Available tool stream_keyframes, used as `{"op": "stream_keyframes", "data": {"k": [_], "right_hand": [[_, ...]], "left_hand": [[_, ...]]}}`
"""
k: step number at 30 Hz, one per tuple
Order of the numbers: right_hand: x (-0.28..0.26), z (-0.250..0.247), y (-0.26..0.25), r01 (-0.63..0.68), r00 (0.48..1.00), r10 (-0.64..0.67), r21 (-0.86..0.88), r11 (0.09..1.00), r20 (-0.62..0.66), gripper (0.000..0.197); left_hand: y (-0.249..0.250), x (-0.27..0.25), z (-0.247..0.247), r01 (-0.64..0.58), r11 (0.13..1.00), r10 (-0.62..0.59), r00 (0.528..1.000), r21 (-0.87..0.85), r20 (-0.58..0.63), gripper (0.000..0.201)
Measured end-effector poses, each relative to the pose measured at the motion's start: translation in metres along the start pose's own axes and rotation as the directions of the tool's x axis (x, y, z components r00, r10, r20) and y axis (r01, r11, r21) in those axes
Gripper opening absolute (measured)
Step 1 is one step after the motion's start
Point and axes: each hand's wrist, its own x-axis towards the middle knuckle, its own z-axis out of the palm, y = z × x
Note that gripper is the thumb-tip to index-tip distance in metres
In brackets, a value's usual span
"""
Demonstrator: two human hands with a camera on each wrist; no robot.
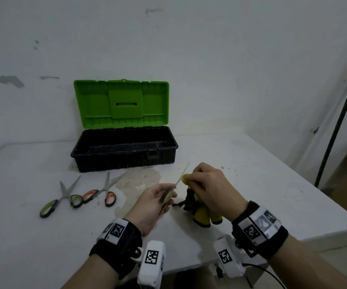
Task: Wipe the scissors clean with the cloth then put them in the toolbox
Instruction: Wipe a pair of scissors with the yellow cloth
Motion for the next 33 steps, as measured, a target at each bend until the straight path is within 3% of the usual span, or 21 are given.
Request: {"op": "stream_keyframes", "data": {"k": [3,6,9,14,17,21,23,24,26,30,33], "right_hand": [[0.003,0.0,0.006,-0.065,0.994,0.074,0.111,0.992,-0.076,0.016],[0.006,0.003,0.012,-0.142,0.983,0.162,0.198,0.97,-0.088,0.015],[0.009,0.011,0.018,-0.268,0.958,0.286,0.315,0.91,-0.009,0.014],[0.013,0.02,0.02,-0.442,0.891,0.439,0.451,0.775,0.12,0.019],[0.018,0.027,0.021,-0.594,0.782,0.586,0.539,0.597,0.213,0.023],[0.023,0.027,0.018,-0.666,0.634,0.657,0.719,0.198,0.407,0.026],[0.022,0.023,0.018,-0.68,0.596,0.623,0.731,0.056,0.507,0.031],[0.022,0.021,0.018,-0.69,0.603,0.585,0.723,0.04,0.542,0.027],[0.022,0.021,0.016,-0.687,0.663,0.512,0.716,0.127,0.546,0.019],[0.022,0.022,0.006,-0.475,0.879,0.405,0.547,0.69,0.253,0.017],[0.025,0.028,-0.004,-0.252,0.967,0.217,0.374,0.893,0.133,0.01]], "left_hand": [[0.003,0.002,-0.013,0.024,1.0,-0.023,0.997,0.014,-0.067,0.019],[0.003,0.005,-0.027,-0.069,0.979,0.097,0.986,0.194,-0.136,0.016],[0.005,0.006,-0.038,-0.097,0.942,0.163,0.97,0.321,-0.183,0.008],[0.006,0.004,-0.045,-0.005,0.948,0.075,0.975,0.32,-0.207,0.02],[0.003,0.006,-0.047,0.008,0.945,0.06,0.979,0.327,-0.196,0.029],[0.0,0.009,-0.052,0.004,0.933,0.059,0.985,0.361,-0.162,0.018],[-0.001,0.01,-0.054,-0.013,0.936,0.072,0.985,0.352,-0.157,0.009],[-0.002,0.011,-0.054,-0.017,0.944,0.071,0.986,0.329,-0.153,0.006],[-0.001,0.01,-0.054,-0.016,0.957,0.058,0.989,0.289,-0.136,0.01],[0.0,0.008,-0.052,-0.038,0.955,0.072,0.992,0.295,-0.104,0.012],[0.003,0.006,-0.045,-0.093,0.941,0.125,0.989,0.326,-0.077,0.015]]}}
